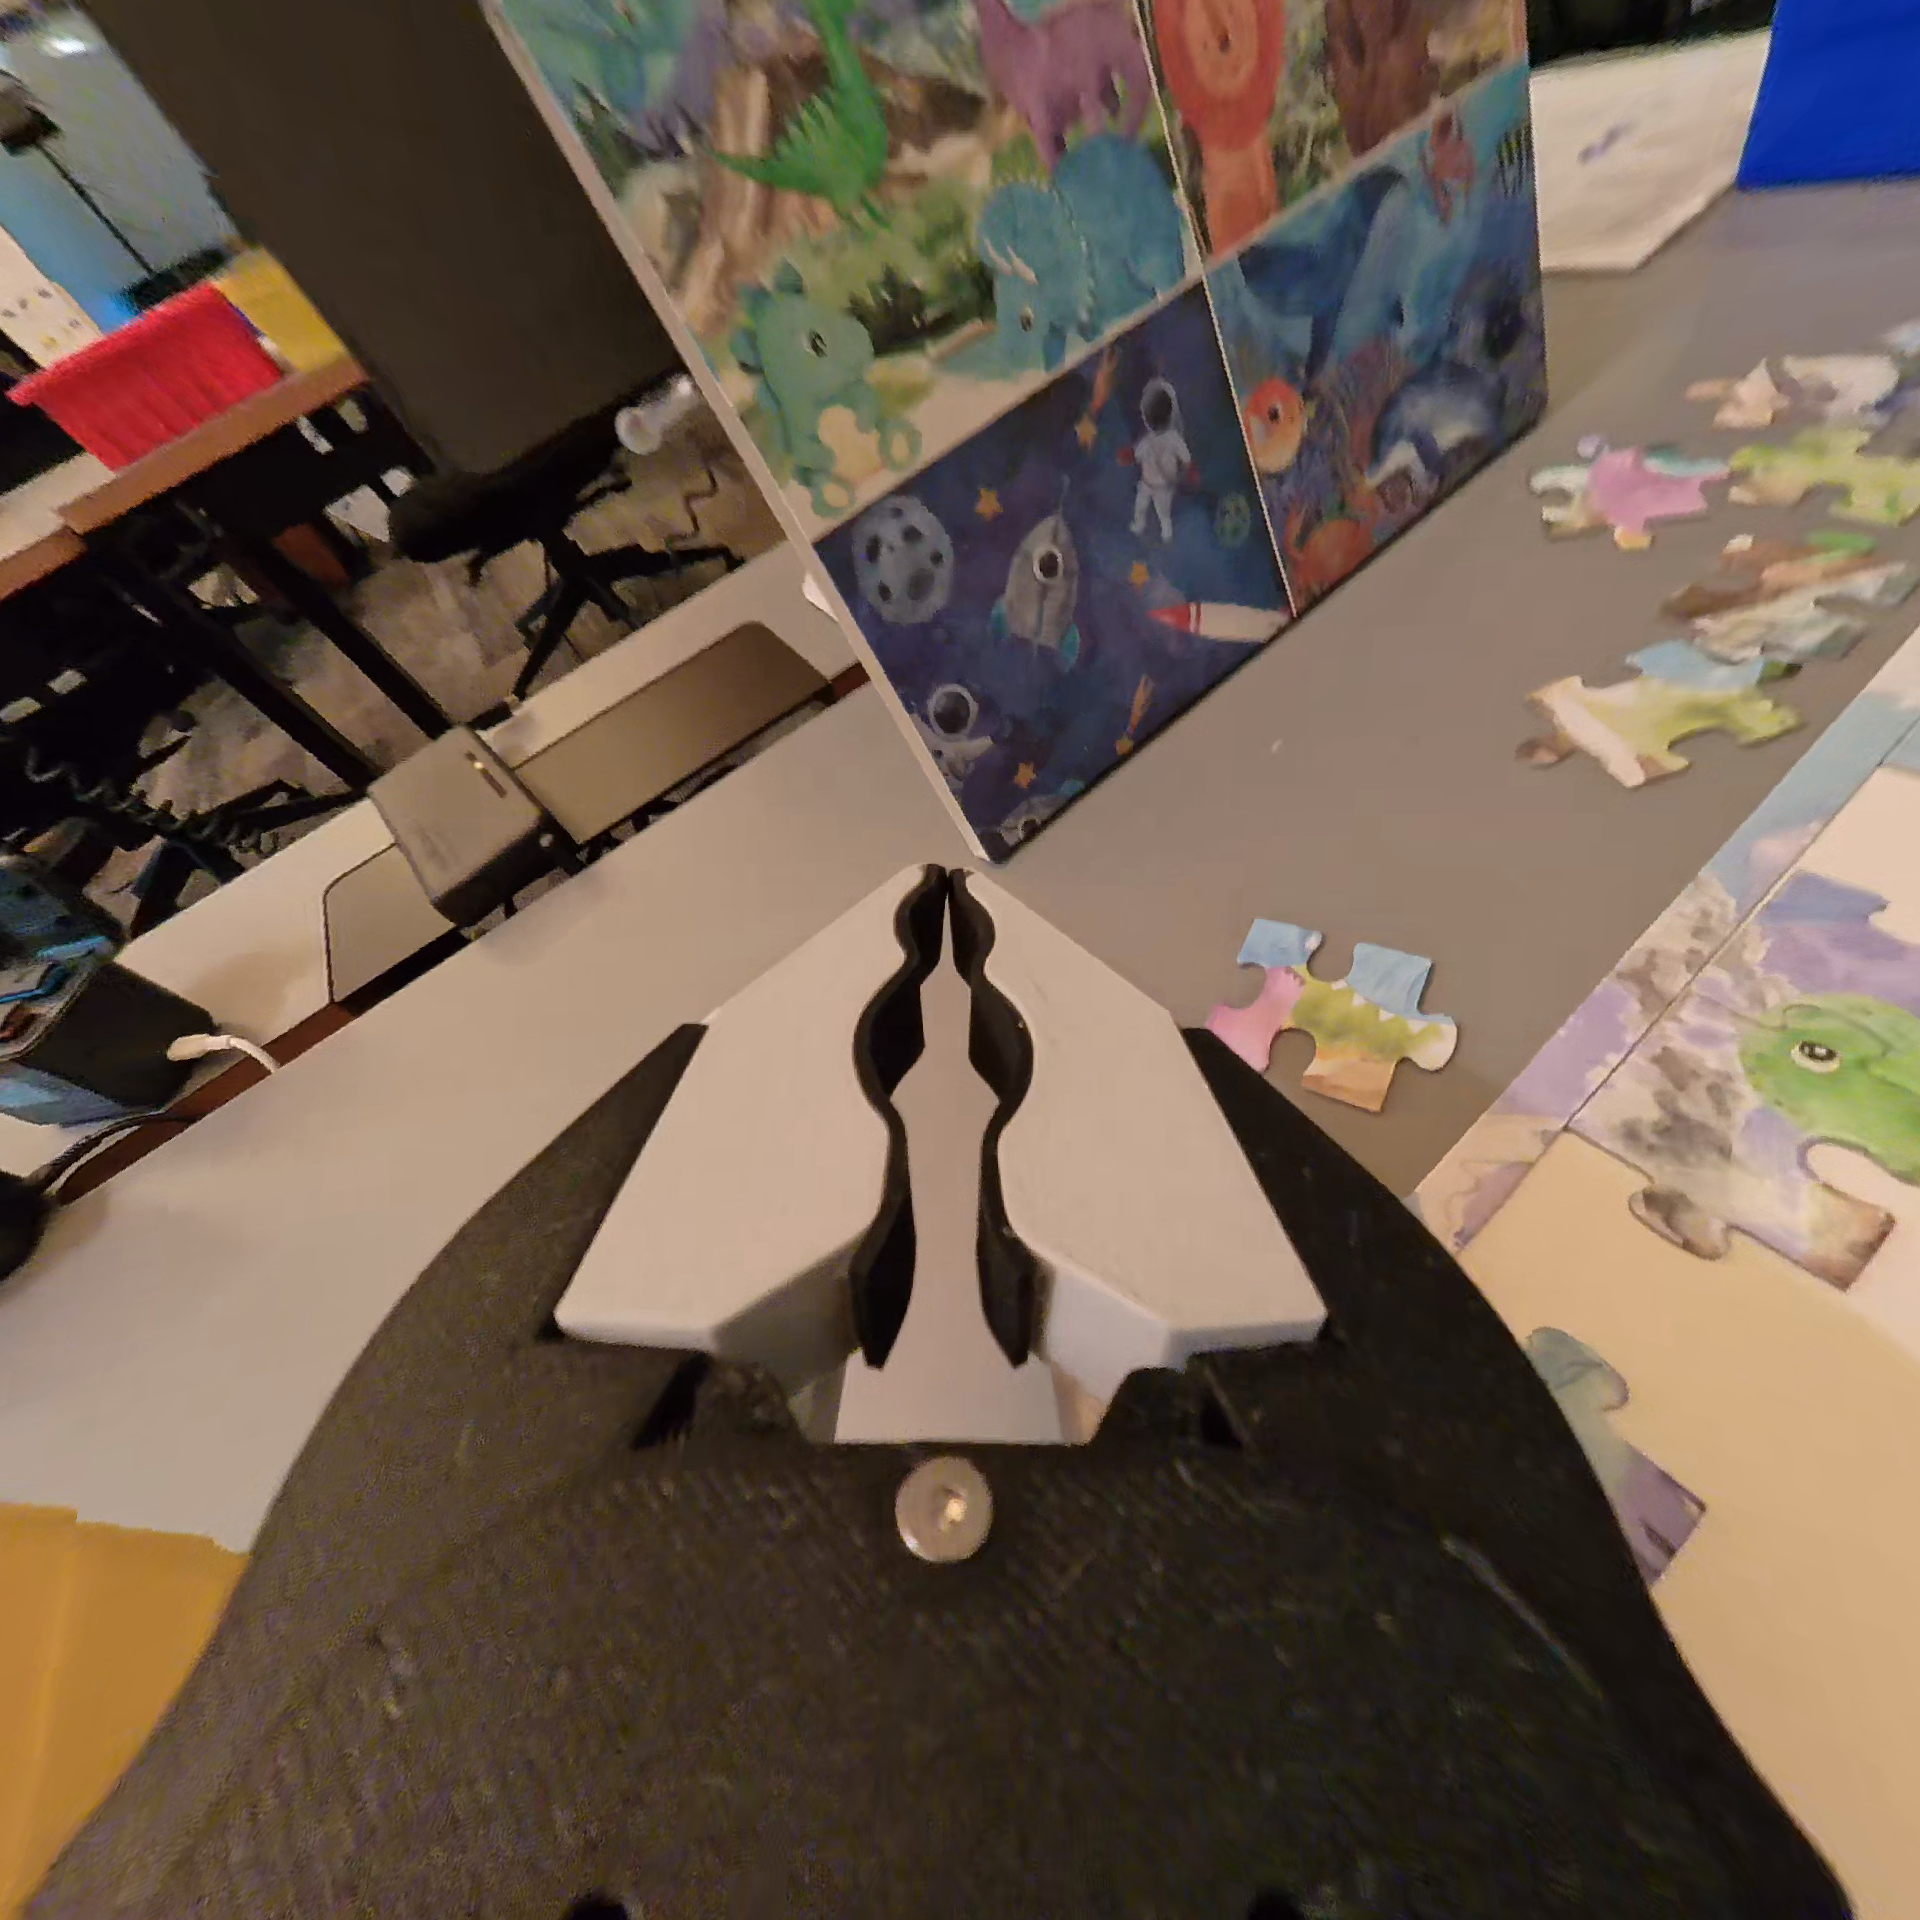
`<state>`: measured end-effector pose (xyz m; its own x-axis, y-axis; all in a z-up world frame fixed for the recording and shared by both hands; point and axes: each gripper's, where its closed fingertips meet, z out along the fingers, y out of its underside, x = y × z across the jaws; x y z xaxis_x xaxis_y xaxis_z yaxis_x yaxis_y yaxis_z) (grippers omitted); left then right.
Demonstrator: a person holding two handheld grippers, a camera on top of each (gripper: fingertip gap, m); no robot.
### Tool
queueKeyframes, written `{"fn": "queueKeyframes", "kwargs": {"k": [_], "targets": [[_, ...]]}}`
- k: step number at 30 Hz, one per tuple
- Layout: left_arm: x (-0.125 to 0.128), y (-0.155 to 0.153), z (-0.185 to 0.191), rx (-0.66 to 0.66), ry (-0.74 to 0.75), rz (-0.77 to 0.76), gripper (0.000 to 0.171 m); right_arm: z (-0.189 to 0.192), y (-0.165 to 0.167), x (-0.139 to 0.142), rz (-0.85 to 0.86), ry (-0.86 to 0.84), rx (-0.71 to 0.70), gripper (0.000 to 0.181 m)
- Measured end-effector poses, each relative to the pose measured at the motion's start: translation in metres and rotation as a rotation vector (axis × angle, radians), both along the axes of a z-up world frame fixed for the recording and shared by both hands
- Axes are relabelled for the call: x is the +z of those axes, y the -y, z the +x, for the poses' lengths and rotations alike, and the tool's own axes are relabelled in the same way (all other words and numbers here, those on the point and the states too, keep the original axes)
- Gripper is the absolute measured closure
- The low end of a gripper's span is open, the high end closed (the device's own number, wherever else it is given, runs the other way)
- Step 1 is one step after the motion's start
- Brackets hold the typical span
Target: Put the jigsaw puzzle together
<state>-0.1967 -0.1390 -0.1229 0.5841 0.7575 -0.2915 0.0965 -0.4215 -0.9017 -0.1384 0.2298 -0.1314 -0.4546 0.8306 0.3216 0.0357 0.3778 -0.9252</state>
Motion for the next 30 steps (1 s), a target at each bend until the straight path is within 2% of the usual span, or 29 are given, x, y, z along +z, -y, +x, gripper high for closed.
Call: {"fn": "queueKeyframes", "kwargs": {"k": [5, 11, 22, 30], "targets": [[0.004, 0.009, -0.006, 0.043, -0.037, 0.055, 0.168, -0.002, -0.001, 0.014, -0.063, -0.043, 0.018, 0.172], [0.010, 0.019, -0.013, 0.099, -0.074, 0.092, 0.166, -0.010, -0.001, 0.014, -0.091, -0.049, 0.030, 0.172], [0.009, 0.024, -0.009, 0.120, -0.144, 0.050, 0.164, -0.055, -0.002, 0.015, -0.074, -0.075, 0.014, 0.176], [0.006, 0.025, -0.012, 0.134, -0.139, 0.063, 0.158, -0.055, -0.011, 0.025, -0.121, -0.134, -0.011, 0.175]]}}
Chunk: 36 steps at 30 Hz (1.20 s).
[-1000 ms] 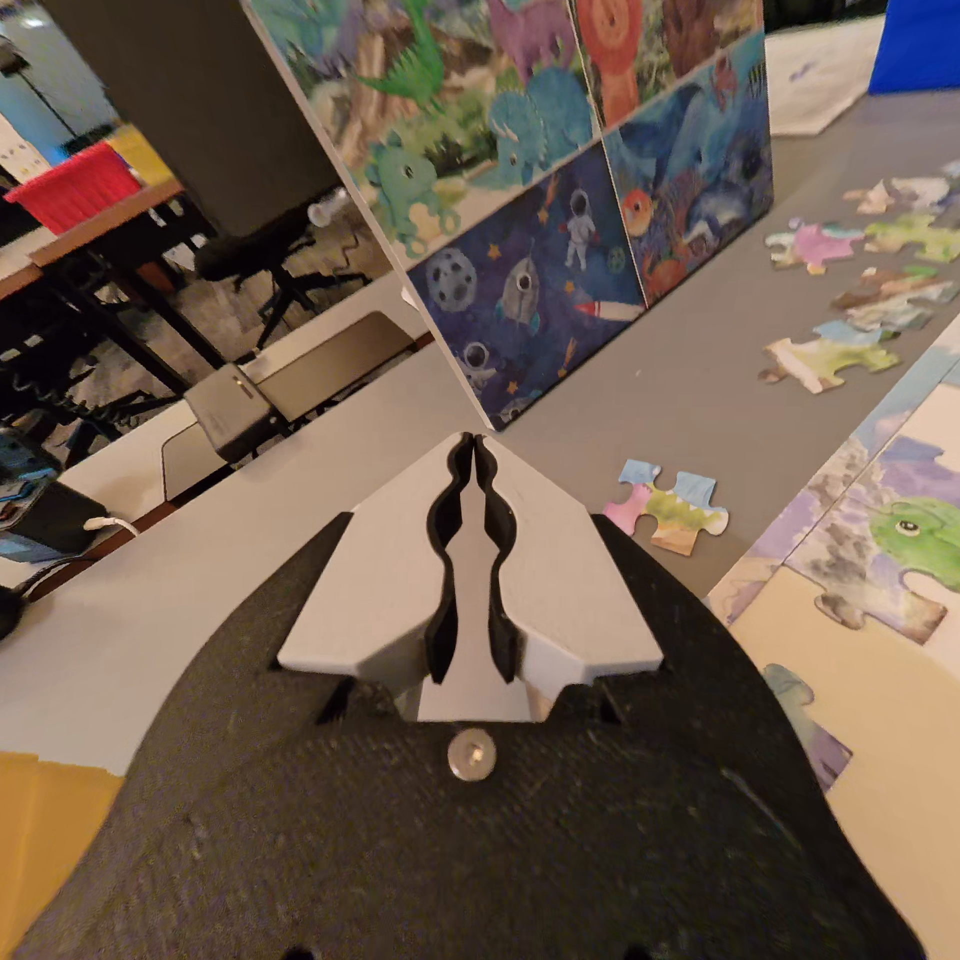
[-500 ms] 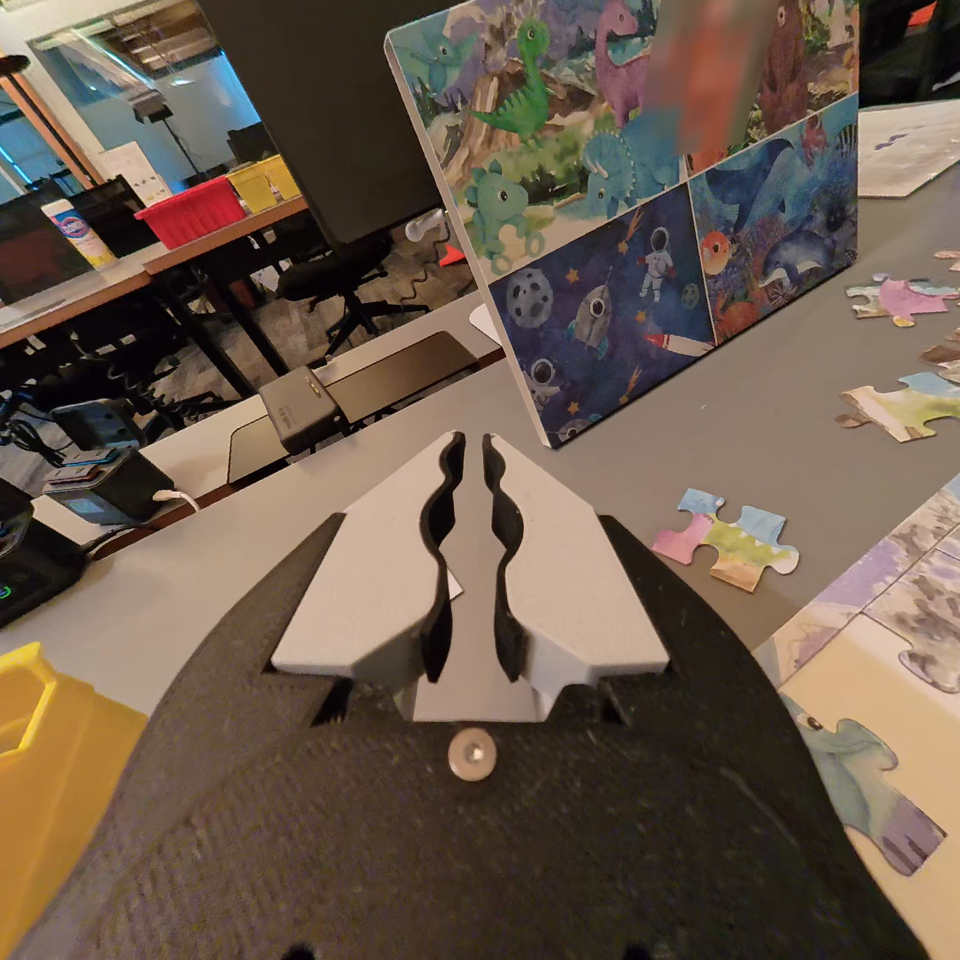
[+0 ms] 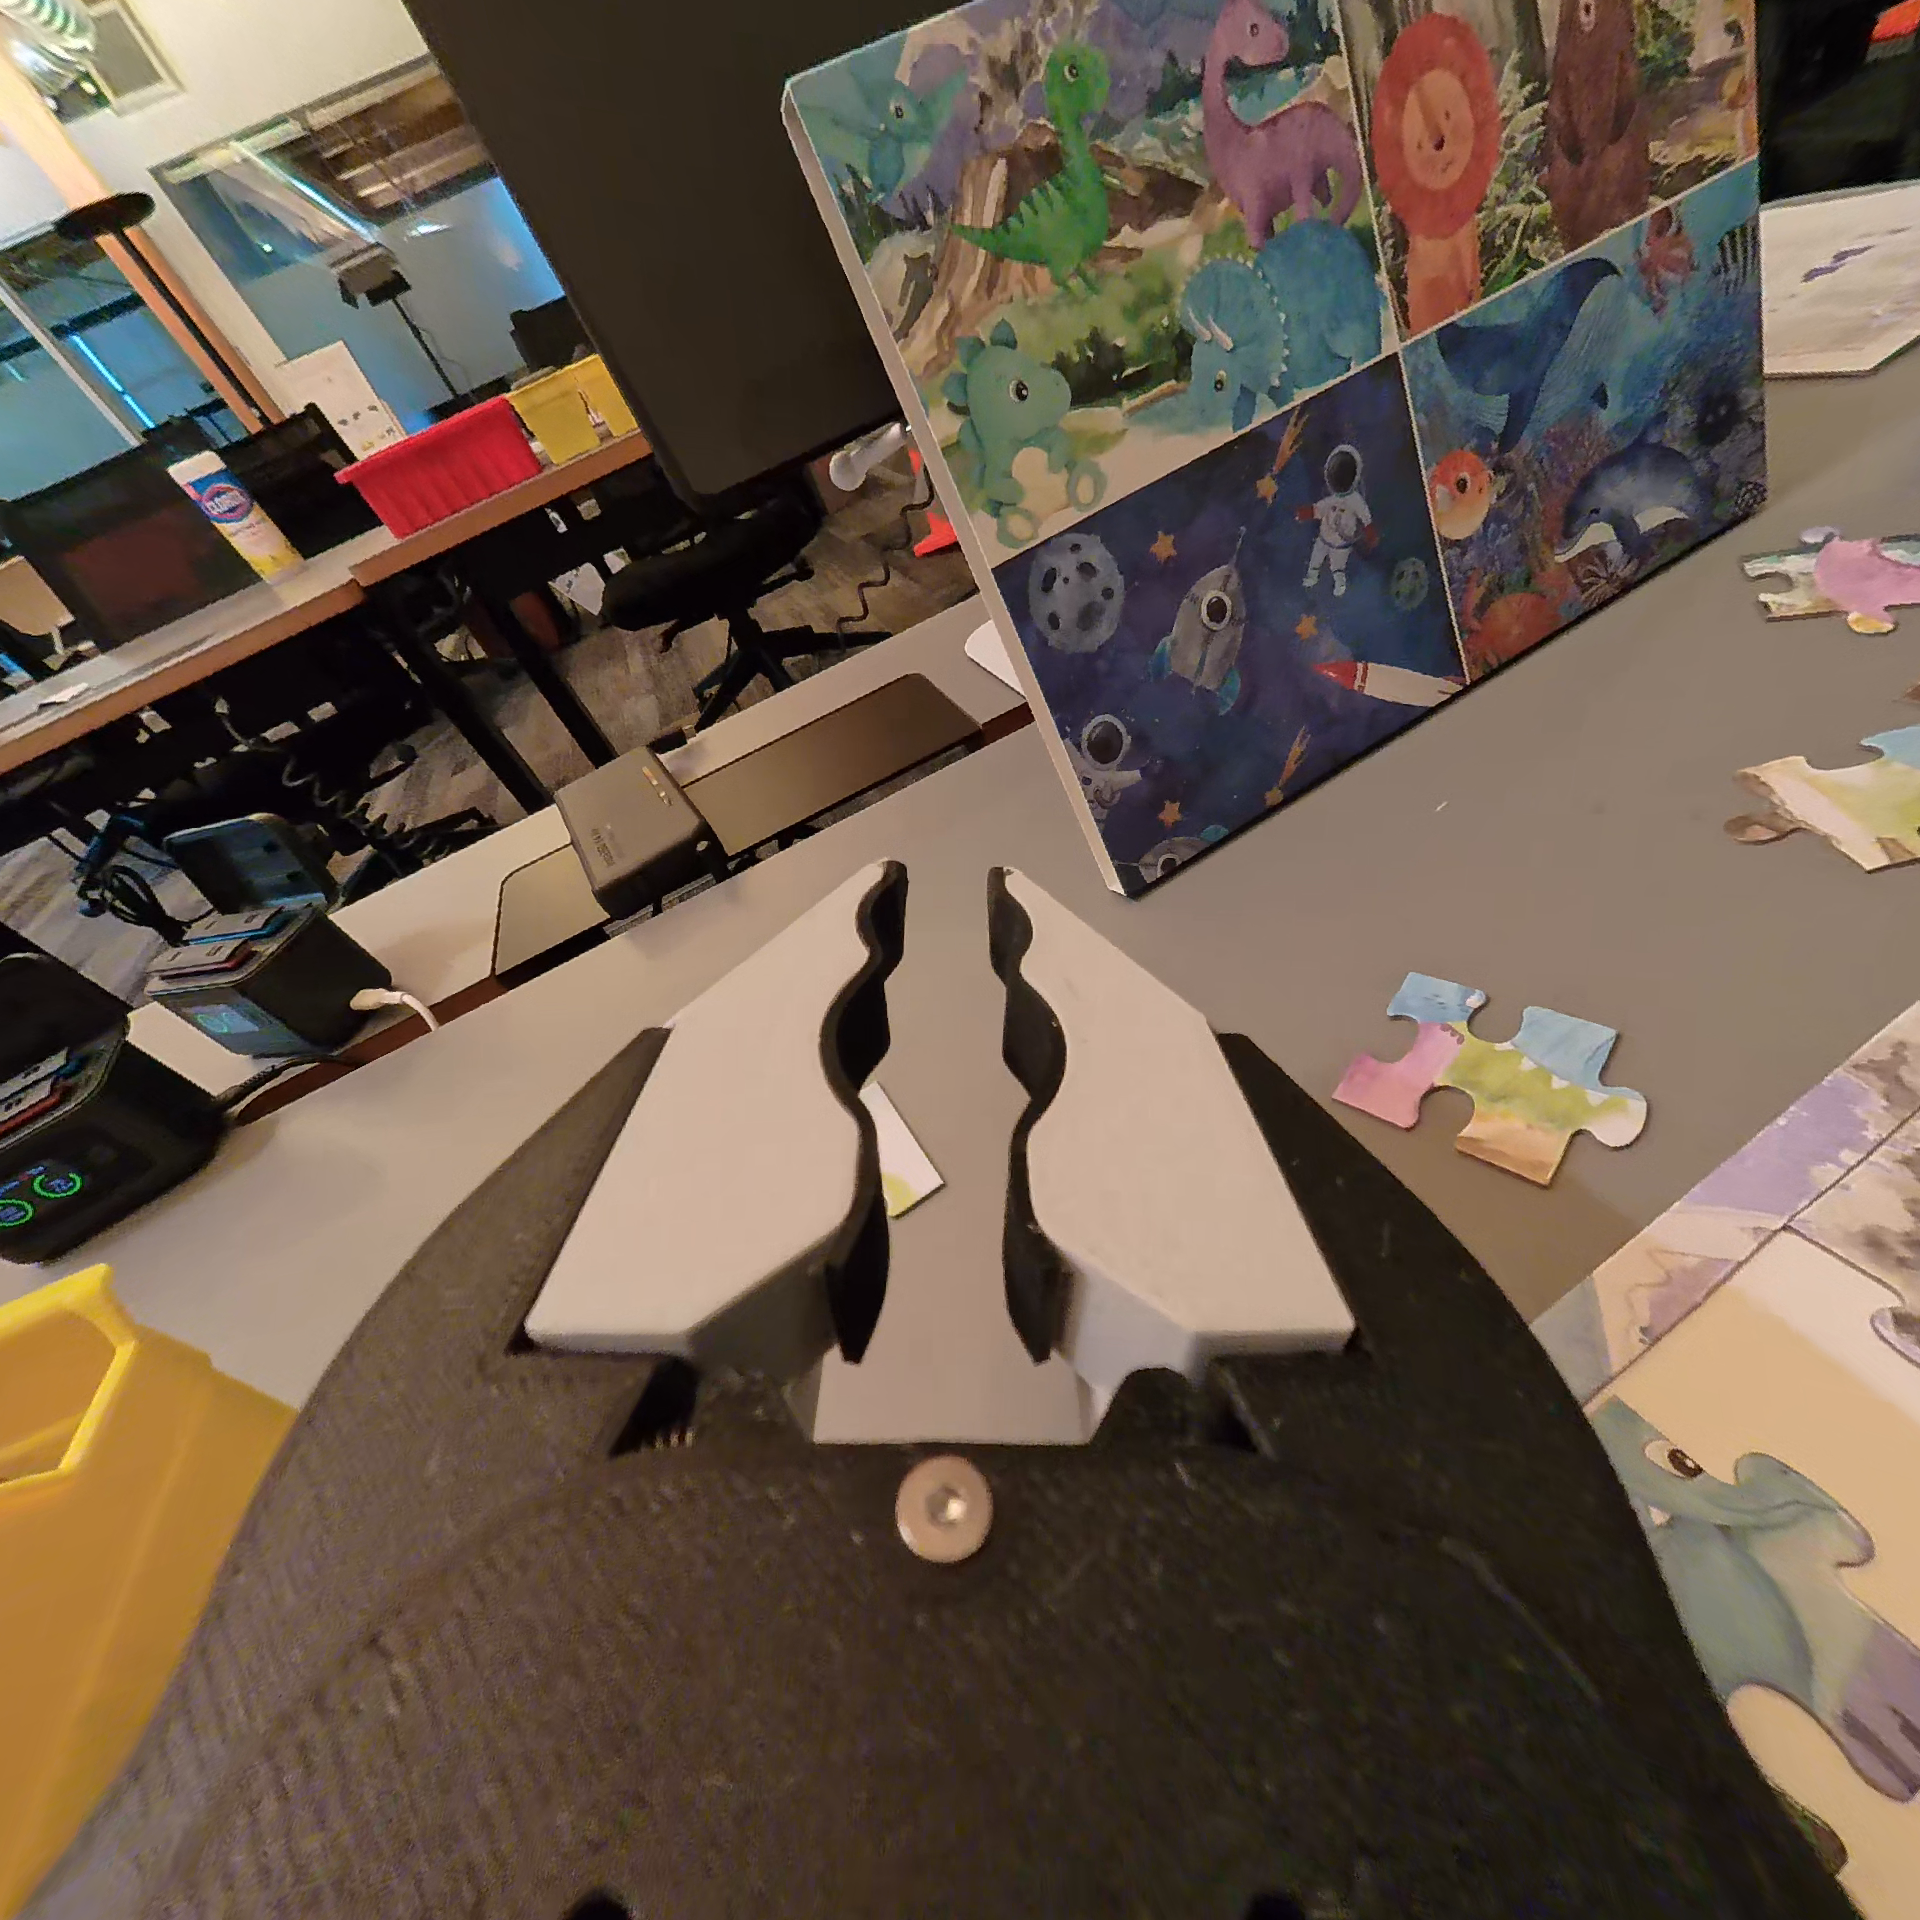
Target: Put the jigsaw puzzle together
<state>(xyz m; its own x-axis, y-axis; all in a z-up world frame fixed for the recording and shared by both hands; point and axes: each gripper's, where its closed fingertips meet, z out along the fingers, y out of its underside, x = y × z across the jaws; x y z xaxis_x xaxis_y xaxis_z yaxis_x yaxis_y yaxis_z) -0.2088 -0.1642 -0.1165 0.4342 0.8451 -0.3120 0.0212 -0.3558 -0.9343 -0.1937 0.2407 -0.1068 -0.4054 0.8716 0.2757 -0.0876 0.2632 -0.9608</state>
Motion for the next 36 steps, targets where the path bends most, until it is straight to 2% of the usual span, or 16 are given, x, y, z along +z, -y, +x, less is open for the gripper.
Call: {"fn": "queueKeyframes", "kwargs": {"k": [6, 10, 13, 16, 23, 26, 29, 31, 33, 36], "targets": [[0.001, -0.006, 0.004, -0.021, -0.019, -0.029, 0.158, 0.006, -0.008, 0.014, -0.061, -0.044, -0.002, 0.164], [-0.004, -0.017, 0.007, -0.072, -0.013, -0.070, 0.156, 0.007, -0.010, 0.012, -0.048, 0.010, 0.012, 0.139], [-0.010, -0.027, 0.008, -0.116, 0.004, -0.100, 0.148, 0.009, 0.006, 0.002, -0.017, 0.099, 0.077, 0.125], [-0.017, -0.030, 0.007, -0.123, 0.037, -0.109, 0.132, 0.011, 0.023, -0.010, 0.036, 0.157, 0.119, 0.126], [-0.012, -0.038, 0.018, -0.210, 0.123, 0.031, 0.129, 0.012, 0.030, -0.024, 0.109, 0.191, 0.115, 0.139], [-0.016, -0.041, 0.020, -0.225, 0.133, 0.022, 0.129, 0.011, 0.031, -0.032, 0.105, 0.219, 0.108, 0.140], [-0.024, -0.044, 0.019, -0.229, 0.147, -0.010, 0.130, 0.003, 0.026, -0.048, 0.134, 0.308, 0.044, 0.135], [-0.021, -0.045, 0.019, -0.227, 0.132, -0.010, 0.130, 0.001, 0.024, -0.065, 0.142, 0.434, 0.002, 0.122], [-0.017, -0.044, 0.020, -0.217, 0.106, -0.009, 0.130, 0.000, 0.036, -0.074, 0.126, 0.515, 0.023, 0.121], [-0.013, -0.041, 0.019, -0.195, 0.075, -0.013, 0.130, -0.009, 0.066, -0.070, 0.089, 0.521, 0.057, 0.119]]}}
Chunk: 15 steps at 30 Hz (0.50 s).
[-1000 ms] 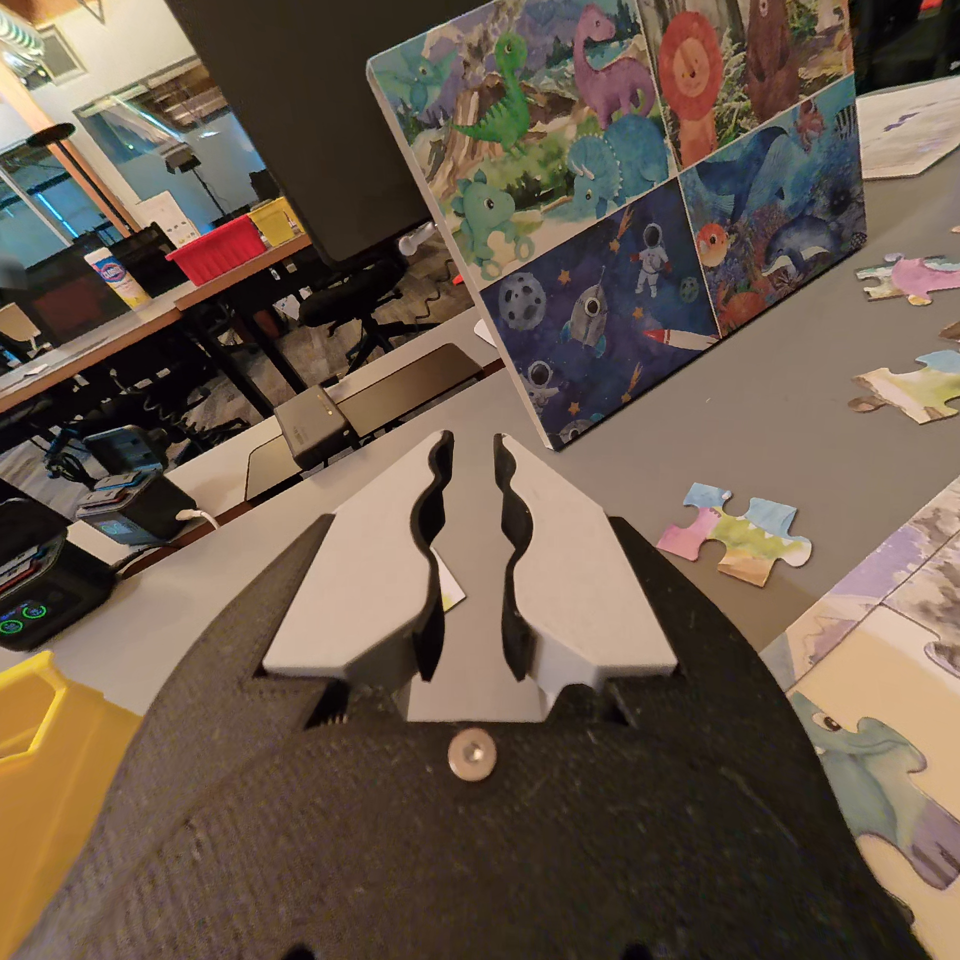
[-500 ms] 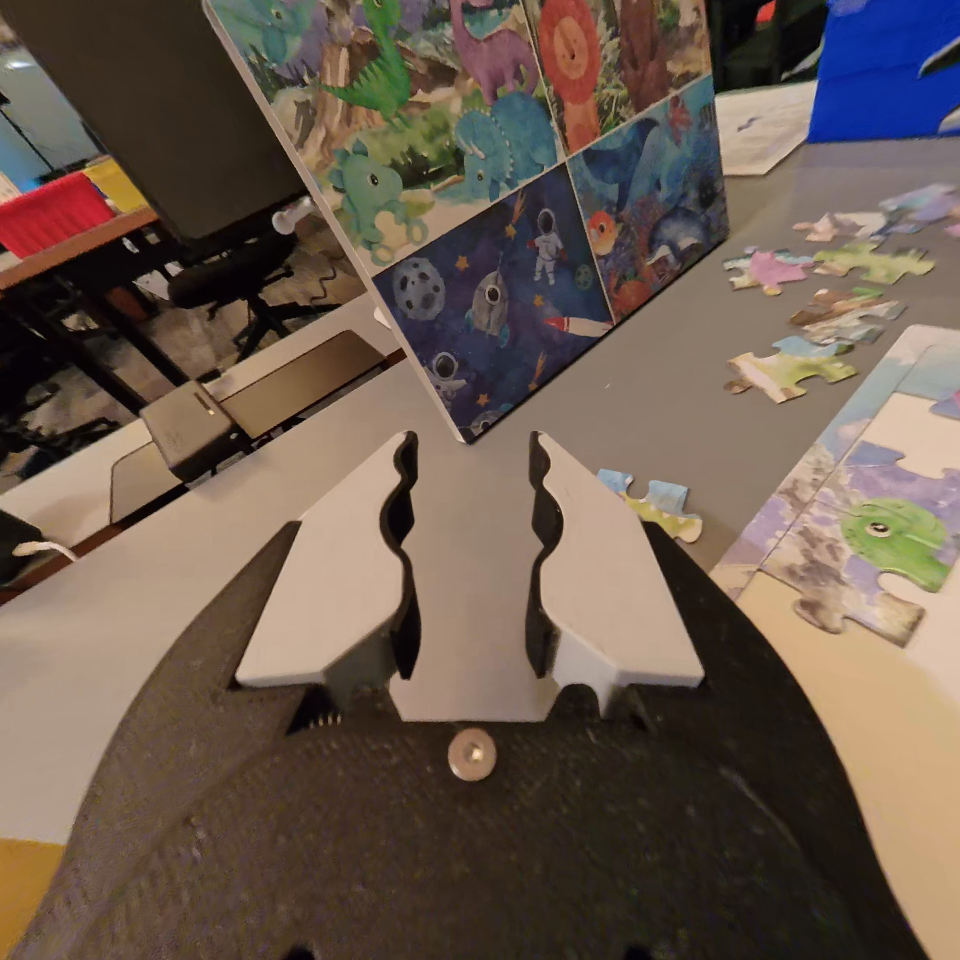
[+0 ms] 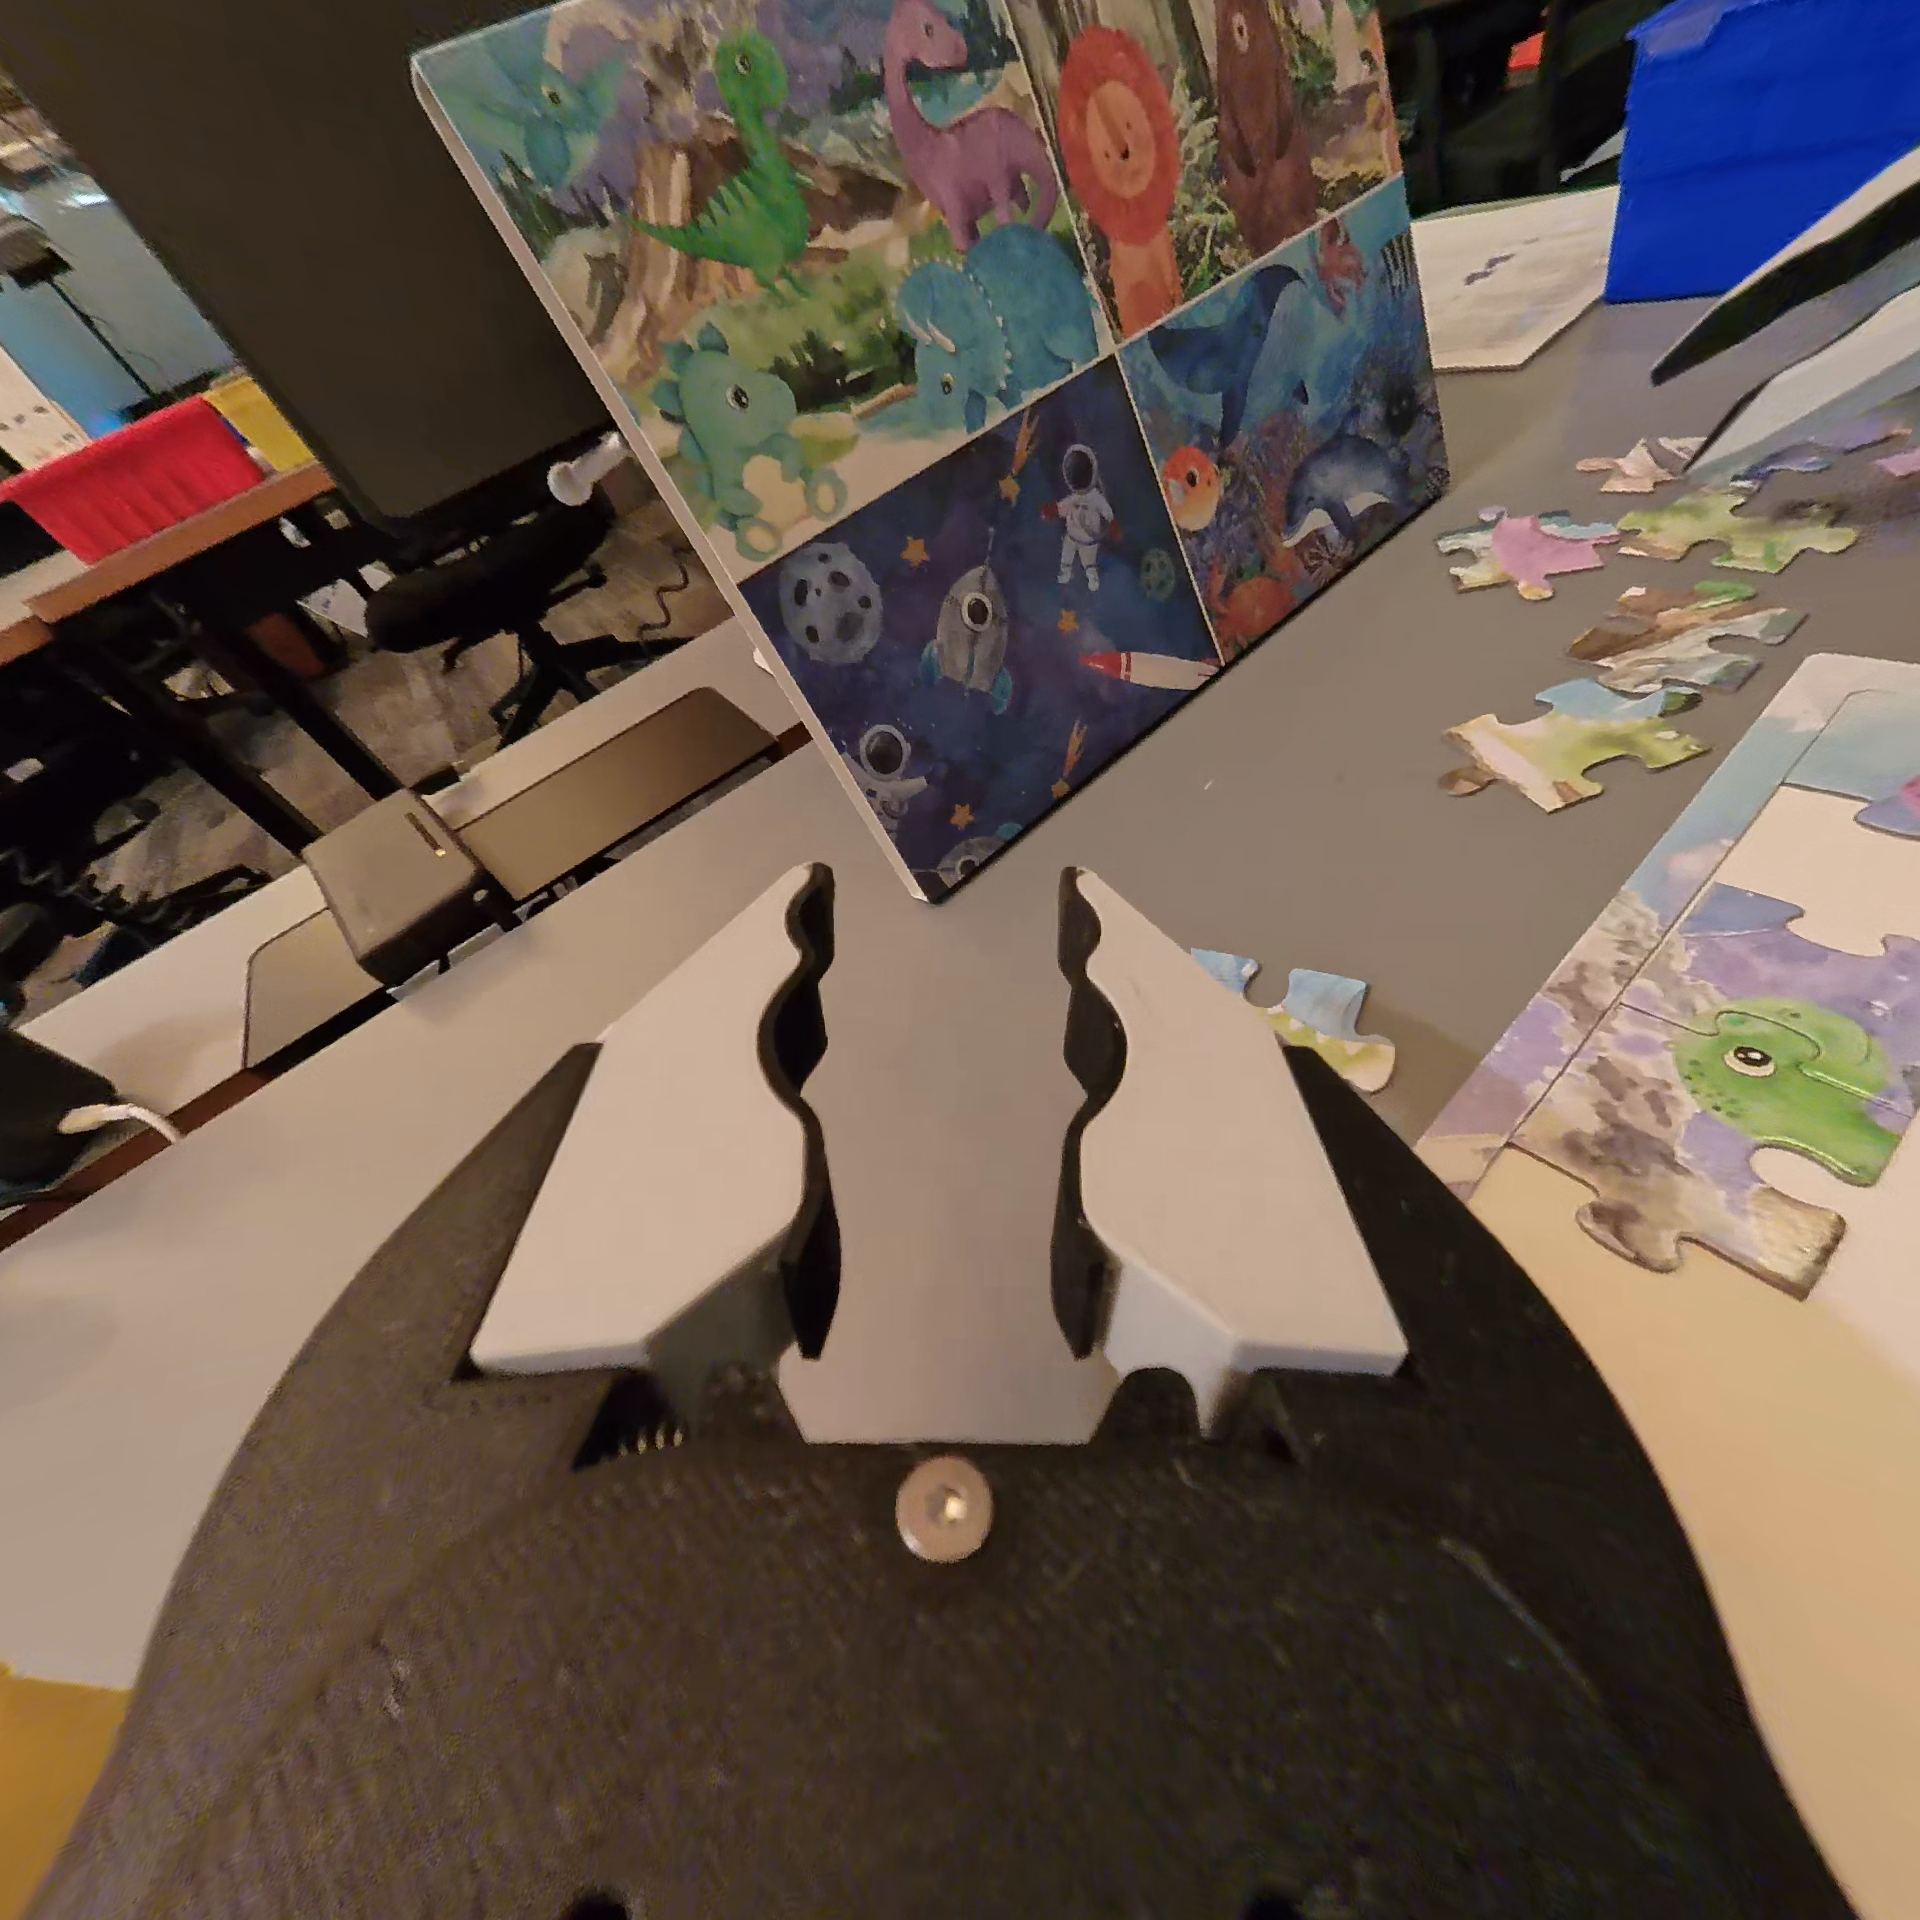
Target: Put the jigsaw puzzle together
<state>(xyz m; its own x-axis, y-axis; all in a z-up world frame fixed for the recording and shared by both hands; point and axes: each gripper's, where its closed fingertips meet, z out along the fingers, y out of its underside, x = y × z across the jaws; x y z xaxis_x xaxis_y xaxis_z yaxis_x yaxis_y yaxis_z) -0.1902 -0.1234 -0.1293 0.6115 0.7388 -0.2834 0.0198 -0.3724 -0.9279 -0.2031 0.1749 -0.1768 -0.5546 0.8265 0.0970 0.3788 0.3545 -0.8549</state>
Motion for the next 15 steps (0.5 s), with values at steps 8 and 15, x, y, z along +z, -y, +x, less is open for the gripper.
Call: {"fn": "queueKeyframes", "kwargs": {"k": [8, 15], "targets": [[0.004, 0.004, -0.002, 0.018, -0.018, 0.012, 0.130, -0.018, 0.018, -0.032, 0.017, 0.218, -0.053, 0.133], [0.005, -0.001, -0.001, 0.008, -0.045, -0.017, 0.130, -0.013, 0.010, -0.027, 0.073, 0.175, -0.026, 0.137]]}}
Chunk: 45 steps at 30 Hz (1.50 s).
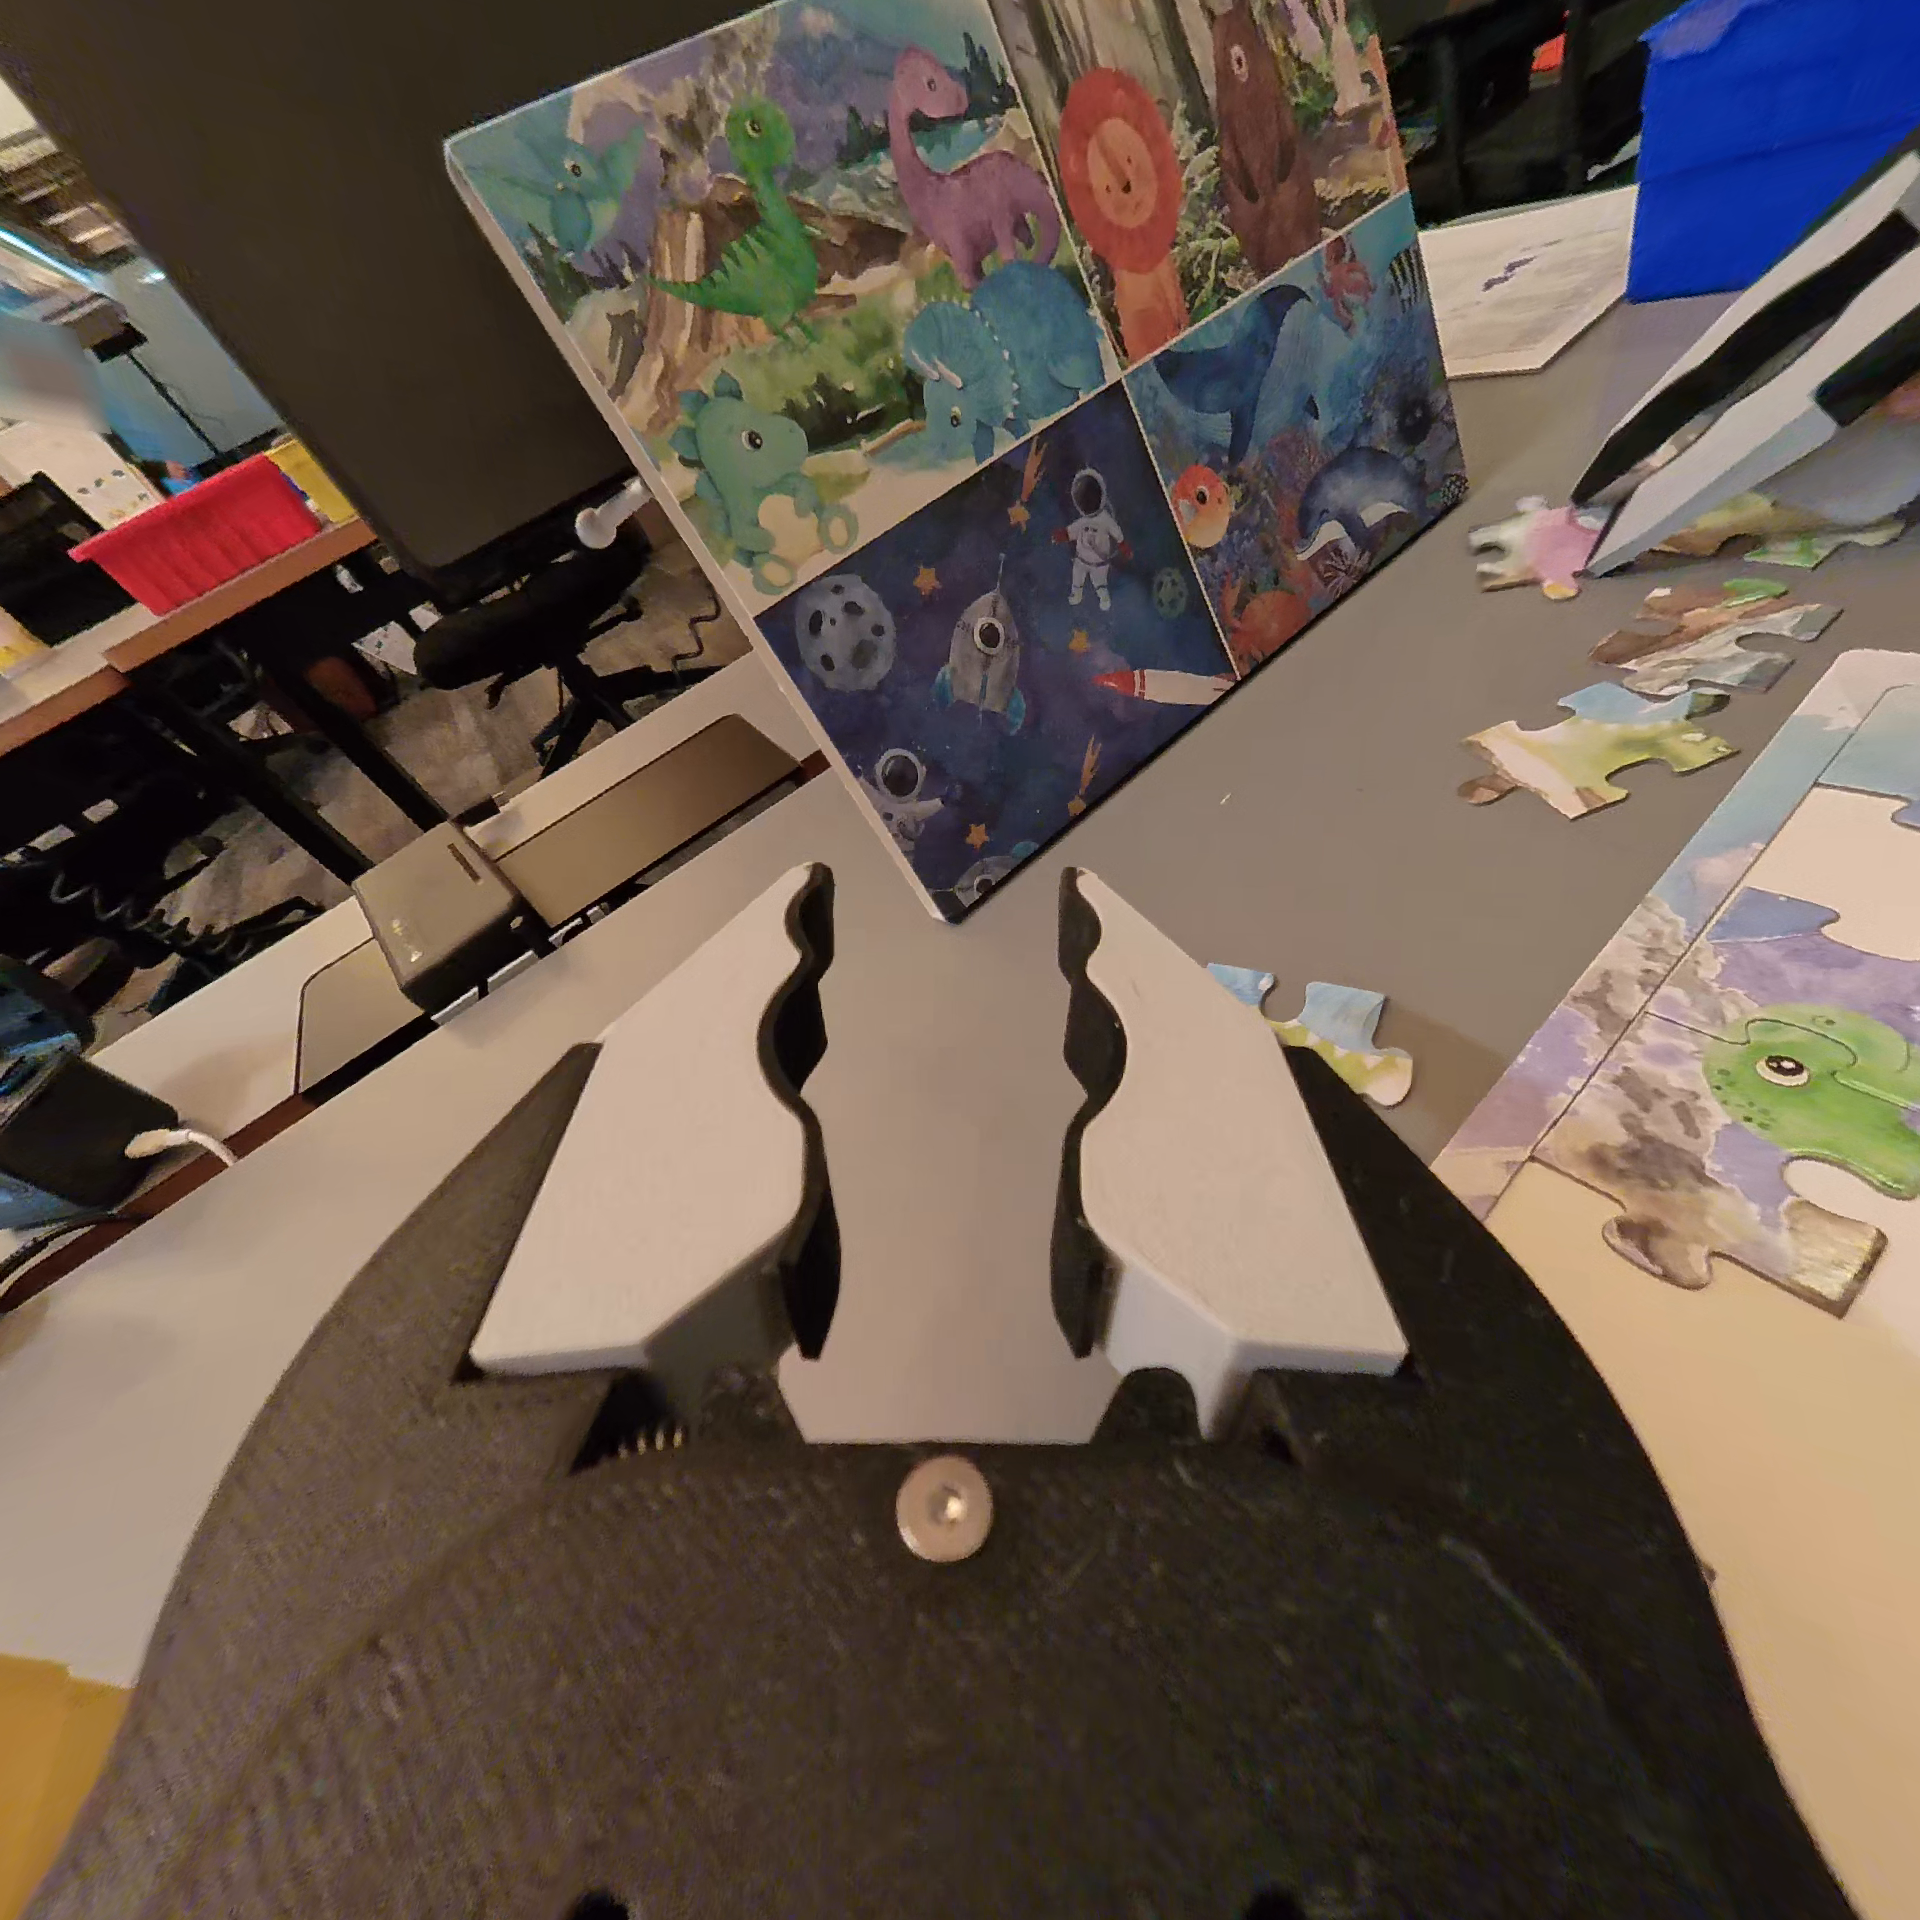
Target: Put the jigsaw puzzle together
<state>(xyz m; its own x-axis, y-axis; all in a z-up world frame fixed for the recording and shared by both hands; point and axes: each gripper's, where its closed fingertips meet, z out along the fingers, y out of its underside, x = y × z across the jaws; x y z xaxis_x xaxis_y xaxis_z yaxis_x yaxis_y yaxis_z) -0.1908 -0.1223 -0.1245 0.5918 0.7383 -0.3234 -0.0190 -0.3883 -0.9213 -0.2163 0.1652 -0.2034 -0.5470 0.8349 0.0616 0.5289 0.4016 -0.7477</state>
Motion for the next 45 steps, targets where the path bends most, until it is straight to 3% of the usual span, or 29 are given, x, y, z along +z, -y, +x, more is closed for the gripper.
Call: {"fn": "queueKeyframes", "kwargs": {"k": [7, 10, 13, 15, 18, 21, 28, 29, 30, 35, 40, 45], "targets": [[0.009, -0.020, 0.013, -0.061, -0.033, -0.011, 0.132, 0.047, 0.030, 0.076, -0.221, -0.184, 0.159, 0.137], [0.007, -0.054, 0.037, -0.200, 0.034, 0.026, 0.141, 0.076, 0.058, 0.101, -0.211, -0.258, 0.266, 0.137], [-0.002, -0.104, 0.076, -0.405, 0.214, 0.124, 0.141, 0.100, 0.086, 0.104, -0.149, -0.333, 0.354, 0.137], [-0.014, -0.136, 0.106, -0.540, 0.398, 0.175, 0.122, 0.110, 0.100, 0.098, -0.092, -0.360, 0.396, 0.137], [-0.025, -0.157, 0.131, -0.637, 0.502, 0.149, 0.116, 0.120, 0.112, 0.091, -0.031, -0.391, 0.436, 0.137], [-0.018, -0.156, 0.133, -0.629, 0.488, 0.179, 0.120, 0.128, 0.124, 0.093, -0.056, -0.422, 0.469, 0.137], [0.007, -0.148, 0.132, -0.694, 0.607, 0.431, 0.158, 0.129, 0.129, 0.092, -0.026, -0.476, 0.482, 0.137], [0.010, -0.146, 0.132, -0.710, 0.632, 0.477, 0.163, 0.130, 0.130, 0.091, -0.026, -0.475, 0.487, 0.147], [0.013, -0.144, 0.131, -0.724, 0.650, 0.514, 0.171, 0.131, 0.131, 0.092, -0.026, -0.484, 0.498, 0.176], [0.009, -0.140, 0.125, -0.702, 0.686, 0.532, 0.171, 0.134, 0.134, 0.093, -0.008, -0.523, 0.513, 0.171], [0.004, -0.131, 0.111, -0.625, 0.636, 0.482, 0.171, 0.116, 0.109, 0.100, -0.054, -0.520, 0.398, 0.172], [0.003, -0.125, 0.103, -0.602, 0.622, 0.486, 0.168, 0.091, 0.087, 0.051, -0.092, -0.243, 0.289, 0.138]]}}
